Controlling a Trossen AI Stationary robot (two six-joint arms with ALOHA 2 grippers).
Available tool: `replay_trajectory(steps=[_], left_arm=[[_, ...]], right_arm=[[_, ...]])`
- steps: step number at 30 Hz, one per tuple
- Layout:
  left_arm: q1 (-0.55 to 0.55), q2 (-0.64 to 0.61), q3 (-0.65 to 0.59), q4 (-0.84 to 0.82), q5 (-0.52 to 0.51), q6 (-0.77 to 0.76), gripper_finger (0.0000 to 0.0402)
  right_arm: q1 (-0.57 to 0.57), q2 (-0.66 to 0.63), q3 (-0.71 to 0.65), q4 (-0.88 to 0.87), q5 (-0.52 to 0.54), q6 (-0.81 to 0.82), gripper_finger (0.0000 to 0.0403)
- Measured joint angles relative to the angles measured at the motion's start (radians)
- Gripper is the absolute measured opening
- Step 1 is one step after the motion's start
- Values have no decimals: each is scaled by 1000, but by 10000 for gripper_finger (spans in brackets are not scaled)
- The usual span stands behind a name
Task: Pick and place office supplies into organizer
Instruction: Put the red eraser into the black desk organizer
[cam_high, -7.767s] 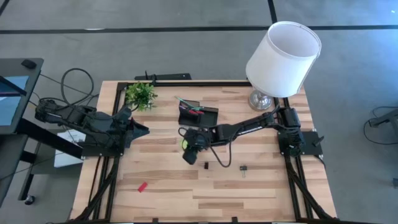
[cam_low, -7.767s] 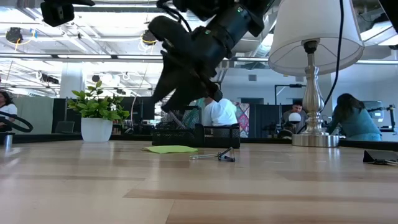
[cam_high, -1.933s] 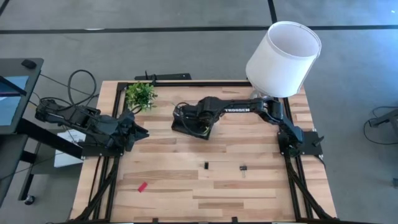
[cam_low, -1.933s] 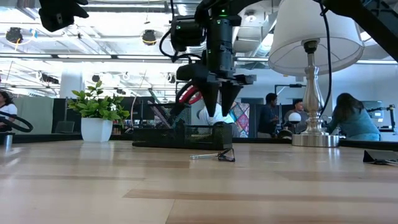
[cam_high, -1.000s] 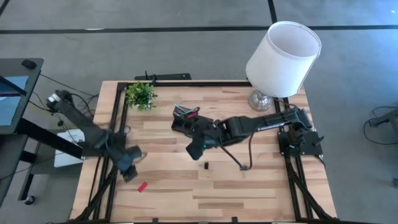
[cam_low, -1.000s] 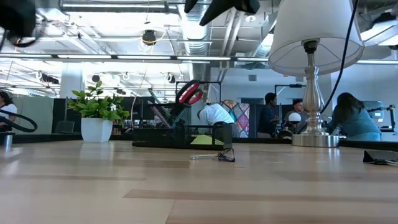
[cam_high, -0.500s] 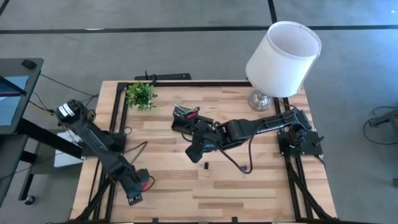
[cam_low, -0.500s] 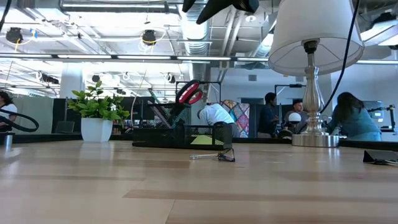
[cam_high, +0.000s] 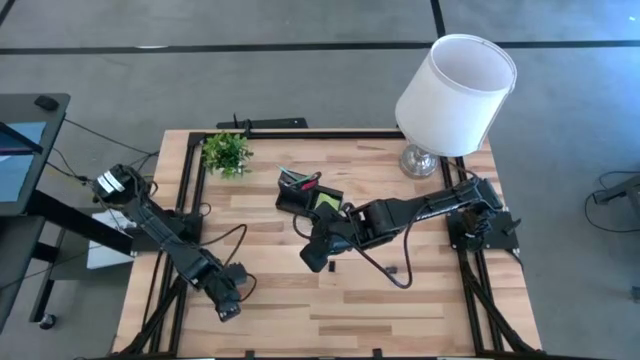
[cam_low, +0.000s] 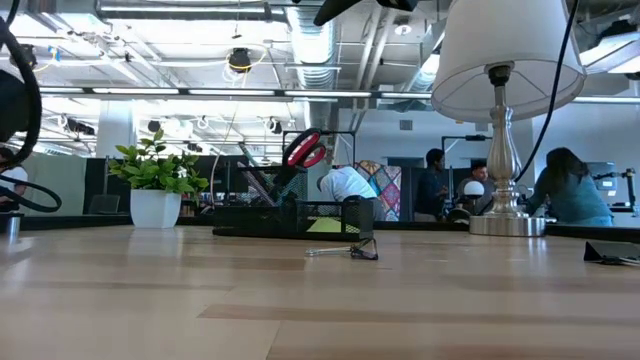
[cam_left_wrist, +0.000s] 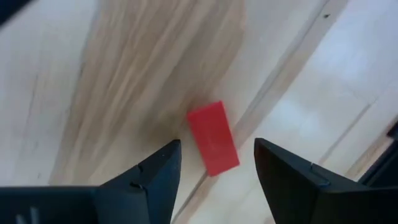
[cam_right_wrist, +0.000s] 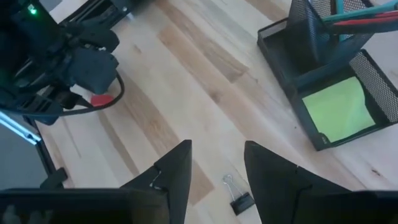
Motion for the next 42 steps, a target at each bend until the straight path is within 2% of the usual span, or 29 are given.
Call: replay_trajectory(steps=[9, 18, 28, 32, 36, 42], left_arm=[[0, 1, 0, -33, -50, -39, 197], [-3, 73, 11, -28, -8, -63, 197], [2, 94, 81, -91, -12, -36, 197], [1, 98, 110, -138, 0, 92, 197], [0, 96, 161, -274, -33, 254, 197], [-25, 95, 243, -366, -129, 655, 196]], right_arm=[[-2, 0, 0, 1, 8, 0, 139], [-13, 0, 0, 2, 9, 0, 134], [-33, 0, 0, 5, 9, 0, 134], [-38, 0, 0, 3, 10, -19, 133], [-37, 0, 0, 4, 9, -26, 132], [-34, 0, 0, 5, 8, -25, 133]])
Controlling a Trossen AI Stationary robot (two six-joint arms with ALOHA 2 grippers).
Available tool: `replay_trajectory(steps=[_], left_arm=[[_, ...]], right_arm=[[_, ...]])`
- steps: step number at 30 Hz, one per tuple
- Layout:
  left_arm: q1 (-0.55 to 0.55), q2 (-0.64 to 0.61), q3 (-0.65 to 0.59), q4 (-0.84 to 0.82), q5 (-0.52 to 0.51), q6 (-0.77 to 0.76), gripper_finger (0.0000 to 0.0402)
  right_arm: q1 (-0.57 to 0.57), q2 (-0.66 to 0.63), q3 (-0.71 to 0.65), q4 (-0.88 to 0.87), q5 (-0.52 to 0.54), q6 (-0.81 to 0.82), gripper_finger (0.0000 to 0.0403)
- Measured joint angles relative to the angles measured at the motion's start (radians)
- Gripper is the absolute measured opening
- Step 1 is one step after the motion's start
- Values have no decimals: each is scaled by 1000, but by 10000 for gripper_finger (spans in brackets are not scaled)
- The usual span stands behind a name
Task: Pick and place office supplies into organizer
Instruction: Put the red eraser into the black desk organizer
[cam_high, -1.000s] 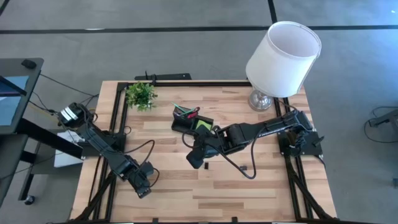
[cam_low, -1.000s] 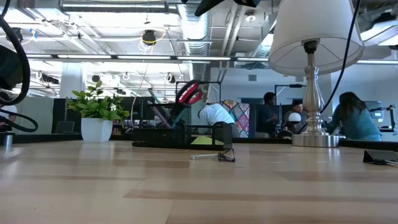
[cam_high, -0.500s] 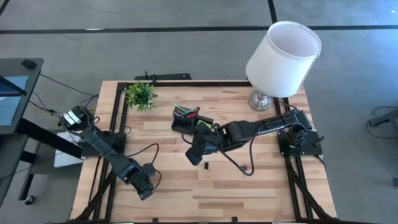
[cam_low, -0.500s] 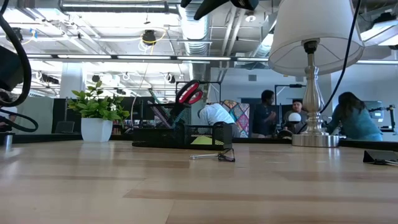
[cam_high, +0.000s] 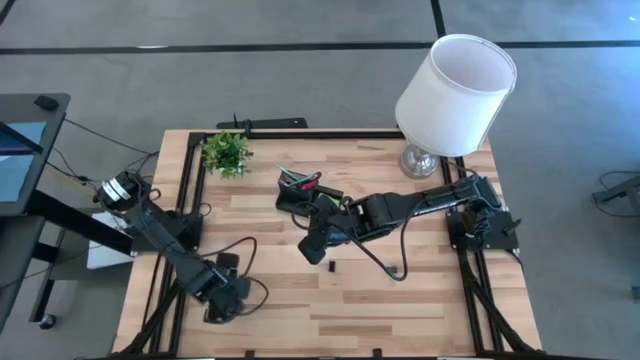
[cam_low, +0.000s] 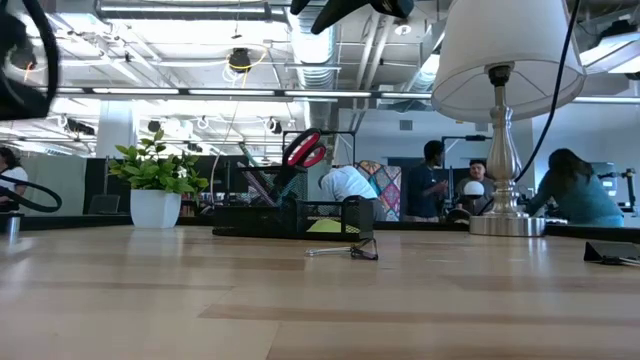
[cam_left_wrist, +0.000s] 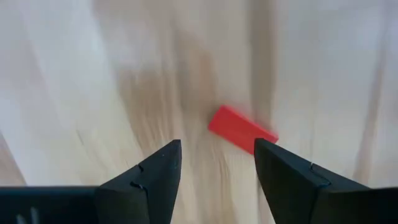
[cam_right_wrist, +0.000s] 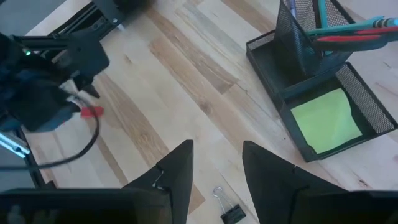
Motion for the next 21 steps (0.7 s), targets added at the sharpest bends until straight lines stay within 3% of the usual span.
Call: replay_trajectory(steps=[4, 7, 11, 14, 21], left_arm=[[-42, -1, 0, -2, -65, 251, 196], [-64, -1, -5, -8, -36, 393, 197], [-81, -1, -5, 6, 80, 421, 207], [-91, -2, -5, 40, 110, 444, 222], [-93, 17, -5, 74, -53, 496, 271]], right_arm=[[7, 0, 0, 0, 0, 20, 131], [15, 0, 0, 0, 0, 33, 129], [33, 0, 0, 0, 0, 34, 128], [44, 0, 0, 1, 1, 34, 128], [47, 0, 0, 2, 3, 51, 128]])
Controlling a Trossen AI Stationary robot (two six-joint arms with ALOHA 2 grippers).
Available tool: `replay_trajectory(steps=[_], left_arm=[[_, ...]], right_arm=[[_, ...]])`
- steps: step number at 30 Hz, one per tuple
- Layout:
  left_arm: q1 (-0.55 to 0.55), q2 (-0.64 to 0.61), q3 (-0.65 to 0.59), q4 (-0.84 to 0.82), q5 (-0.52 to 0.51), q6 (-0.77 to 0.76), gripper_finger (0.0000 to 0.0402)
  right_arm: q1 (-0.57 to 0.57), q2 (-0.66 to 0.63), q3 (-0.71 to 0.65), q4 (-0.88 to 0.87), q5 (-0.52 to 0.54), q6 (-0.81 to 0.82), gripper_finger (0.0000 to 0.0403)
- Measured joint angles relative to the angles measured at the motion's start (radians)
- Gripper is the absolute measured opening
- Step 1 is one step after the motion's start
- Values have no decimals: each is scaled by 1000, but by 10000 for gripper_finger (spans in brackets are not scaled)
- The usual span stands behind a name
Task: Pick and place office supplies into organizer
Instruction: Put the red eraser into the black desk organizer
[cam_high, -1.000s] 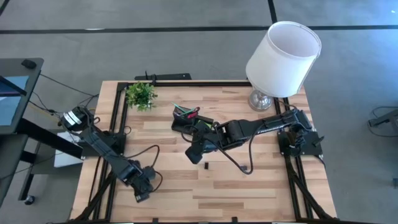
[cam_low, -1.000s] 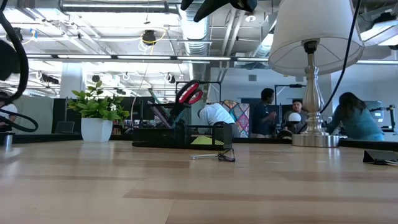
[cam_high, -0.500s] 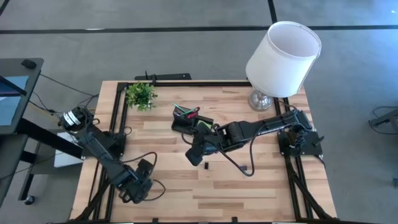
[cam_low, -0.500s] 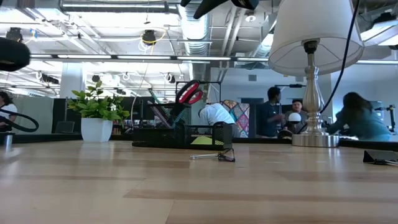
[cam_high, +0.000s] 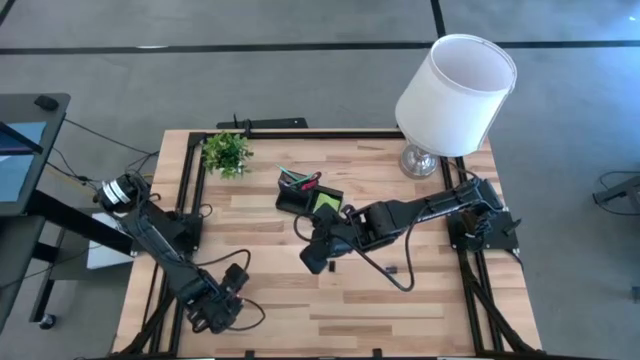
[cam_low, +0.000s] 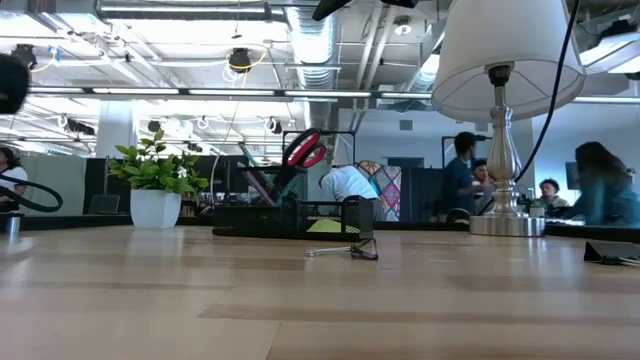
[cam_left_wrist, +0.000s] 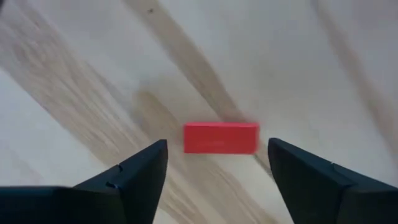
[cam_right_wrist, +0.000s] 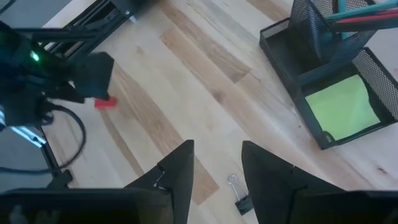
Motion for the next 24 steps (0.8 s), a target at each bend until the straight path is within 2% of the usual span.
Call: replay_trajectory(steps=[2, 5, 11, 15, 24], left_arm=[[4, 25, 0, 3, 0, 2, 283], [-3, 79, 0, 15, 73, 26, 296], [-19, 131, 5, 2, -2, 53, 305], [-5, 131, 3, 2, 11, 6, 305], [-1, 134, 2, 2, -17, 13, 295]], right_arm=[[0, 0, 0, 0, 1, 13, 128], [0, 0, 0, 0, 0, 17, 128], [0, 0, 0, 0, 1, 23, 128], [0, 0, 0, 3, 0, 38, 128], [-2, 0, 0, 34, 0, 37, 128]])
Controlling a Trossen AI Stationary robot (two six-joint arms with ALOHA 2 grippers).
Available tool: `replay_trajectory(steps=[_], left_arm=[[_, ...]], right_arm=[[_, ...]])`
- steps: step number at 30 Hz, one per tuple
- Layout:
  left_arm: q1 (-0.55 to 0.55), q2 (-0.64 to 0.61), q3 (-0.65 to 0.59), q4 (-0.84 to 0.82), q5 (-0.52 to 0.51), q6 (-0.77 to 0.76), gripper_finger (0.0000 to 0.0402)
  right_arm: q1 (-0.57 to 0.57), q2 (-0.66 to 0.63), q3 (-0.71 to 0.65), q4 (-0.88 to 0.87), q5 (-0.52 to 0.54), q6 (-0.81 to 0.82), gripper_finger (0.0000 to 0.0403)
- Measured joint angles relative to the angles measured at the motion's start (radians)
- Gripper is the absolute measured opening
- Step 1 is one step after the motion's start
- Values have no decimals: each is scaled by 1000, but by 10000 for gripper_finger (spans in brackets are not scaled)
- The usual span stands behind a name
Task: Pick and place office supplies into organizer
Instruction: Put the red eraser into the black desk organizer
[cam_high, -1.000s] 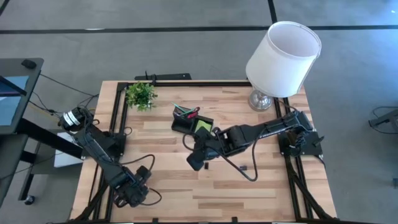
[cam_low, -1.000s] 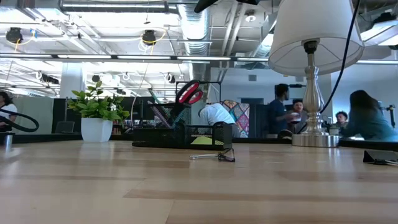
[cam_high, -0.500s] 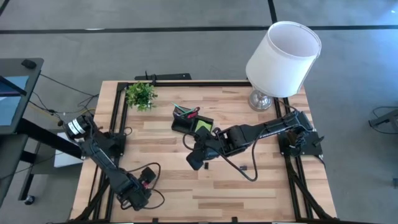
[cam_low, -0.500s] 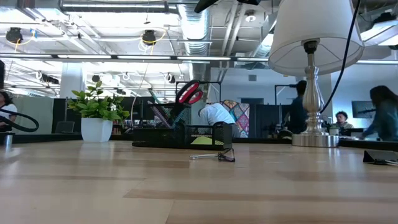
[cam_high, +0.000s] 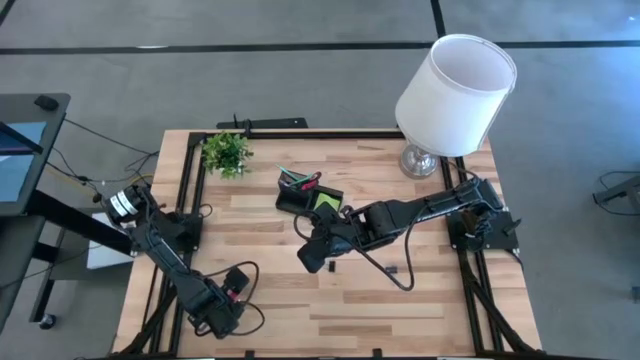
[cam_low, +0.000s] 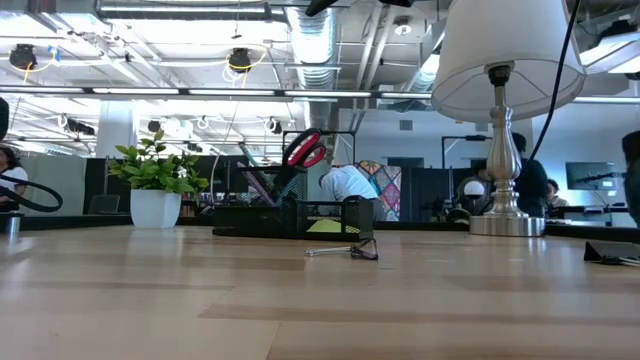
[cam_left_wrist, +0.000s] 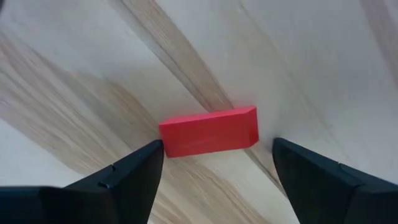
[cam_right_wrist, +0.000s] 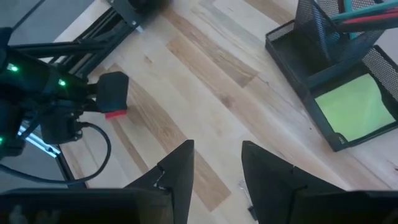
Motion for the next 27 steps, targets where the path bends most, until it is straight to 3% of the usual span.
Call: replay_trajectory(steps=[8, 27], left_arm=[[17, 1, -2, 15, 49, -8, 264], [42, 3, 15, 58, 125, -117, 261]], right_arm=[[0, 0, 0, 17, 0, -1, 128], [0, 0, 0, 17, 0, -10, 128]])
